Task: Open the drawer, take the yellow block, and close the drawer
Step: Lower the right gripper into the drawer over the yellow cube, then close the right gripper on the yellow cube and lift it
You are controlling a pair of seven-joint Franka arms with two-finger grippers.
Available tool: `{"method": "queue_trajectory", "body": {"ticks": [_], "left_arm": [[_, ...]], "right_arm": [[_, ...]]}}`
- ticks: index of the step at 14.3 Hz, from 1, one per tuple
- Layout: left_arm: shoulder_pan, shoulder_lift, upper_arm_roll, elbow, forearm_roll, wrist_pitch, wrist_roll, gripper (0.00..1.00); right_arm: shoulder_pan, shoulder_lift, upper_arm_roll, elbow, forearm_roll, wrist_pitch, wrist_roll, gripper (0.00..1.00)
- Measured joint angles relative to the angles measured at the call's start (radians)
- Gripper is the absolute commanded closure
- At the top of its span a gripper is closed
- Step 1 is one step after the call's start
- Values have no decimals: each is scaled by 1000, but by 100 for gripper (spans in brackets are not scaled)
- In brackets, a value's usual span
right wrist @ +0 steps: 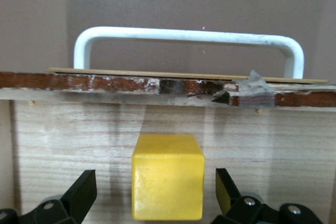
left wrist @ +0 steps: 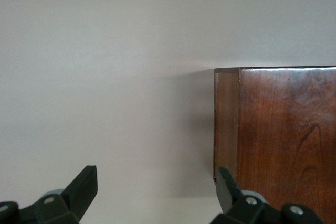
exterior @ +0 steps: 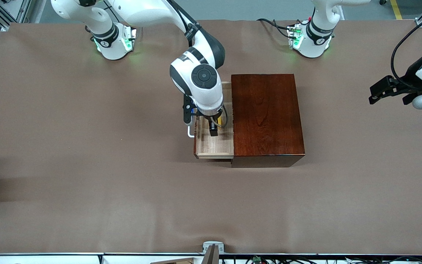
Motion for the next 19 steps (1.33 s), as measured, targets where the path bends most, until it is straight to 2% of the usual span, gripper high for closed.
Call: {"method": "queue_trajectory", "body": {"ticks": [4, 5, 6, 7, 19], "left_arm": [[1, 0, 1, -3, 0, 0, 0, 0], [2, 0, 1, -3, 0, 0, 0, 0], [3, 0, 1, -3, 0, 0, 0, 0], [4, 0, 1, -3, 0, 0, 0, 0], [4, 0, 1, -1, 3, -10, 0, 0]], "right_arm": [[1, 11, -1, -3, 0, 9, 2, 2], [1, 12, -1, -3, 0, 12, 2, 38], [2, 13, -1, -3, -1, 15, 2, 82], [3, 14, -1, -4, -2, 19, 1, 100], [4, 4, -10, 0, -26, 44, -8, 100]]}}
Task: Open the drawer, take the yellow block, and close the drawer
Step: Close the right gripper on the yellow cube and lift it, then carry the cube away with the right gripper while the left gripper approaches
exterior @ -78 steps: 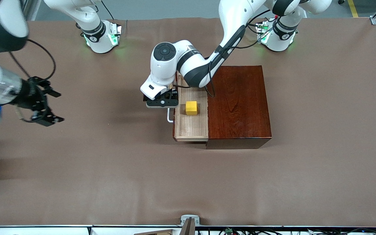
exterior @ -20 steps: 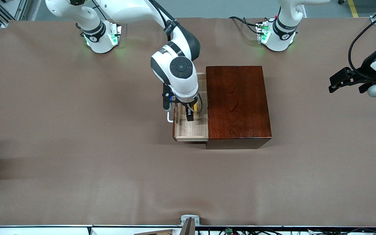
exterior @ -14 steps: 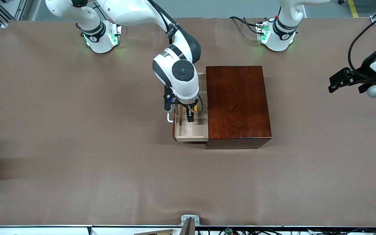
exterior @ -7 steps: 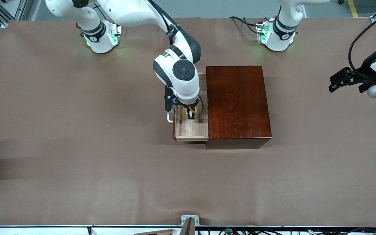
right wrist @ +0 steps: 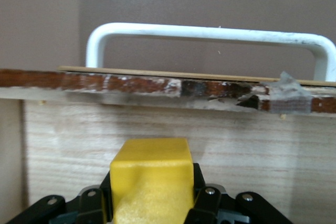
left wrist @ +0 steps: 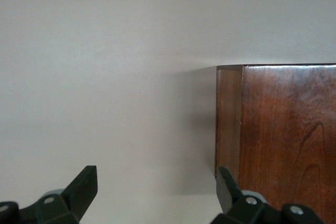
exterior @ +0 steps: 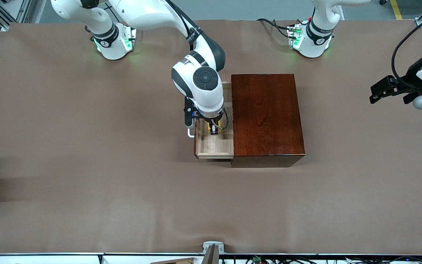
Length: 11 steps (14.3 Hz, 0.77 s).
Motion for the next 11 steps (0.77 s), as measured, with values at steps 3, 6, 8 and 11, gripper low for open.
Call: {"method": "queue_trajectory", "body": {"ticks": [3, 6, 8, 11], "left_arm": [[0, 0, 0, 0, 0, 0, 0, 0], [2, 0, 0, 0, 0, 0, 0, 0], [3, 0, 0, 0, 0, 0, 0, 0], [3, 0, 0, 1, 0, 0, 0, 0]], "right_arm": [[0, -57, -6, 5, -4, -41, -31, 100], [-7, -133, -15, 7, -5, -116, -97, 100], [-26, -180, -19, 7, -6, -172, -177, 100], [-84, -223, -22, 5, -7, -276, -366, 100]]}}
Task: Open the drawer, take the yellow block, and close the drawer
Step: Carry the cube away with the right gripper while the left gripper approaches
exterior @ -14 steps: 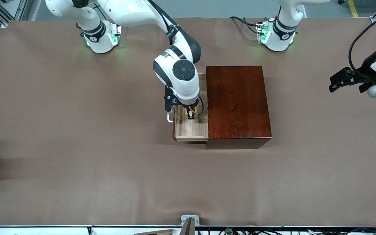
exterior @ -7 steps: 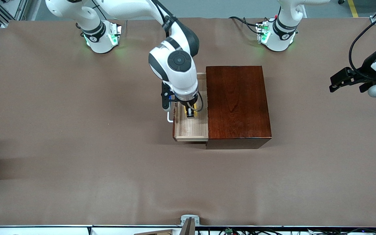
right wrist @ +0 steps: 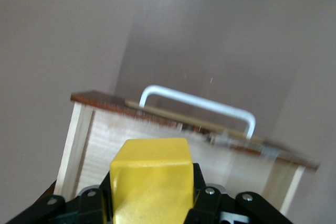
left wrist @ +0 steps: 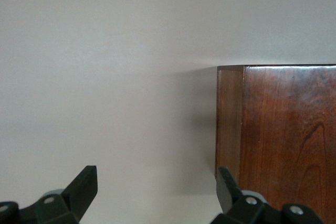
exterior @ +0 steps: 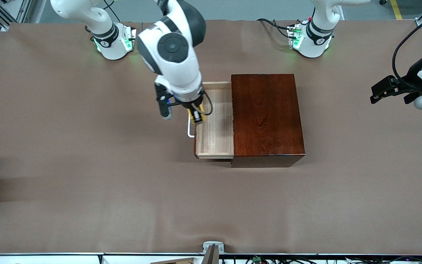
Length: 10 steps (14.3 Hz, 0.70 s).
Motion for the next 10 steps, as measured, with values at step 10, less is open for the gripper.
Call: {"method": "queue_trajectory", "body": {"ticks": [10], "left_arm": [[-9, 0, -23, 9, 0, 1, 0, 0]], "right_arm": [[-284, -118, -7, -161, -1, -45, -715, 100]]}}
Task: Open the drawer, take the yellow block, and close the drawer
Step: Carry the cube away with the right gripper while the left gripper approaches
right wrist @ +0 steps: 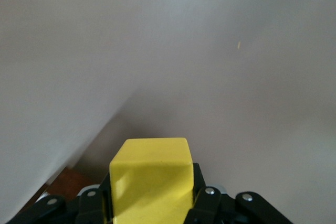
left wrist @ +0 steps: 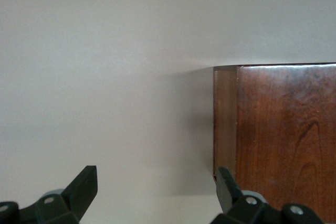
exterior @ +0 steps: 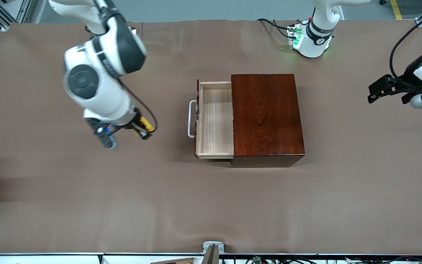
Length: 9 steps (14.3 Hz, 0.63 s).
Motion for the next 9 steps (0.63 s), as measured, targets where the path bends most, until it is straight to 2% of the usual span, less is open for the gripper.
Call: {"method": "queue_trajectory", "body": {"ticks": [4, 9], "left_arm": [[-5, 0, -103, 3, 0, 0, -15, 0], [-10, 1, -300, 2, 0, 0, -31, 0]], "right_arm": [[-147, -4, -1, -38, 0, -4, -314, 100], [-264, 10, 0, -66, 0, 38, -620, 100]]}}
